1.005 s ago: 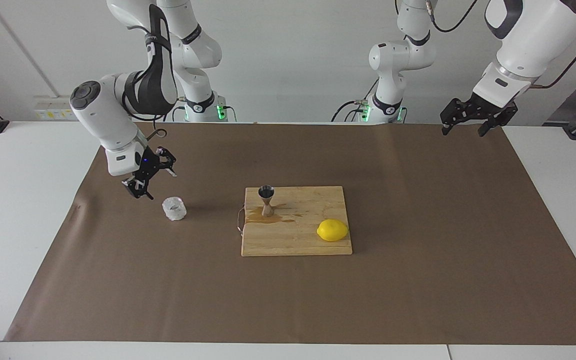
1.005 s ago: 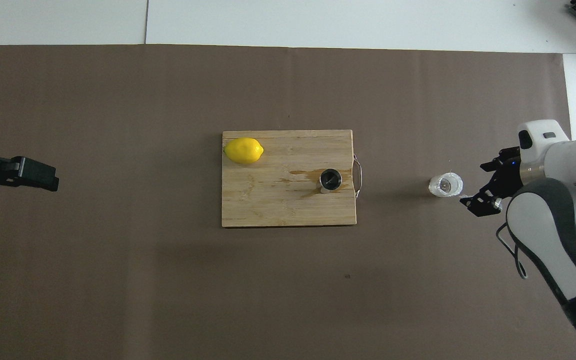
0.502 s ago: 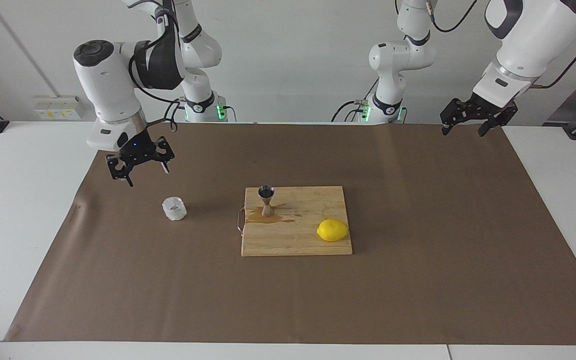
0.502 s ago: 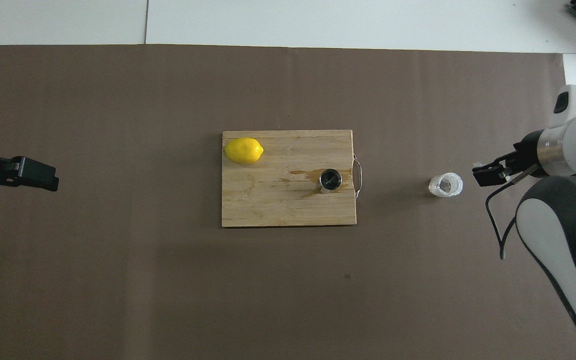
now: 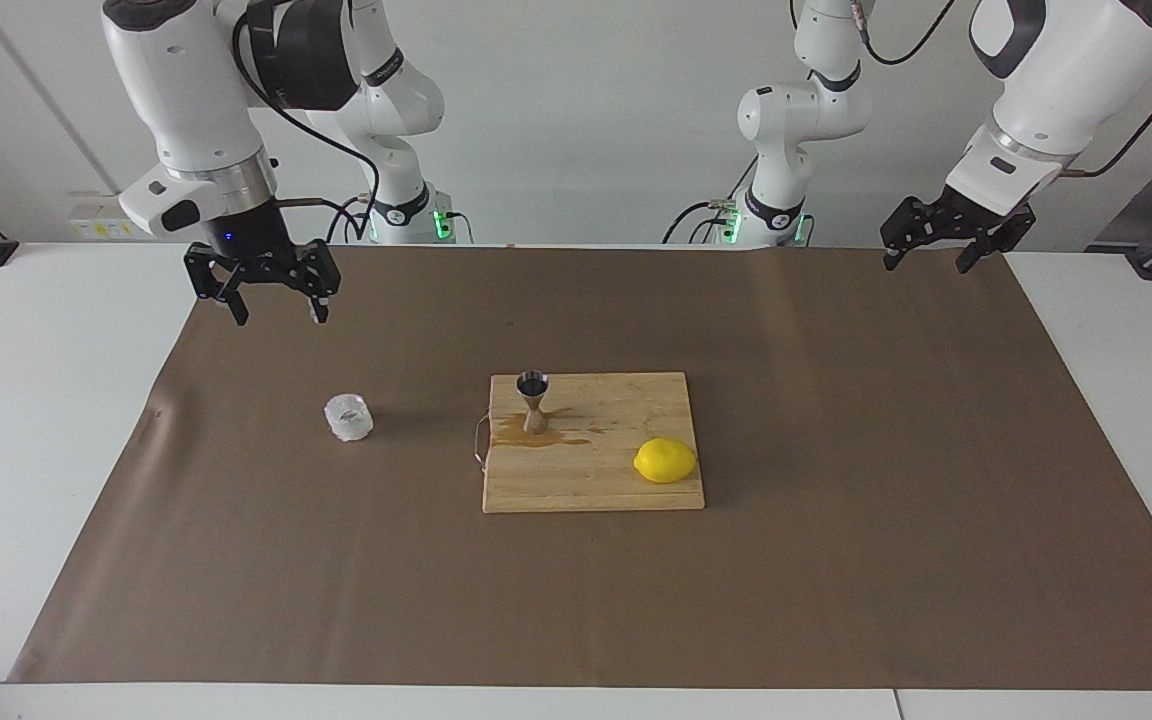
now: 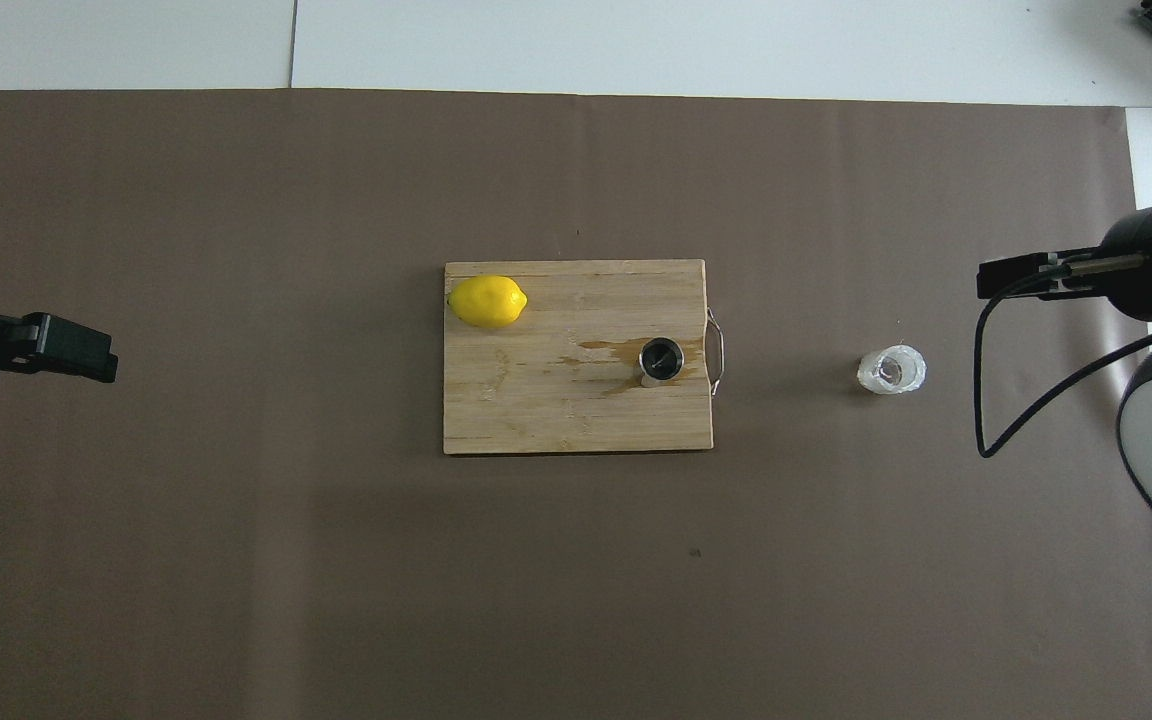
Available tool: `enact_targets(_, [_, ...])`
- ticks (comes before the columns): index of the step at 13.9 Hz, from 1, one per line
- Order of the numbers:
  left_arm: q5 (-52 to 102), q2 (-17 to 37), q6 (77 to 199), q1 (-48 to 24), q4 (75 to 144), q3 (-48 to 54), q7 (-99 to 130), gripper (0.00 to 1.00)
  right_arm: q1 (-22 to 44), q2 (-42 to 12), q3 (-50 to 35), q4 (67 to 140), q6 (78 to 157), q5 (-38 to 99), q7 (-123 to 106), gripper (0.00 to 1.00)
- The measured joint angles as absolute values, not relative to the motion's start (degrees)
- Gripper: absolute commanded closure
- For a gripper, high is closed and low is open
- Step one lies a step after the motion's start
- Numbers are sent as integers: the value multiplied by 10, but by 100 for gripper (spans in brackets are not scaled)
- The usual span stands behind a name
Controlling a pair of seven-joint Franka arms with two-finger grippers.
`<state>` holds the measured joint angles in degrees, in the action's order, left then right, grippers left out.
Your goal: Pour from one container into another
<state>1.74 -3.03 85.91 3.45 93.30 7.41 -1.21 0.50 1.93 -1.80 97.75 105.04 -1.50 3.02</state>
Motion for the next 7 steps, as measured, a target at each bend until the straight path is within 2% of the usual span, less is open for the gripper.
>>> enact_targets(3, [17, -30, 859, 34, 933, 74, -12, 0, 5, 24, -24, 945, 1004, -15, 93, 0])
enact_targets(7, [17, -30, 859, 34, 933, 74, -12, 0, 1, 20, -29, 881, 900, -2, 125, 0])
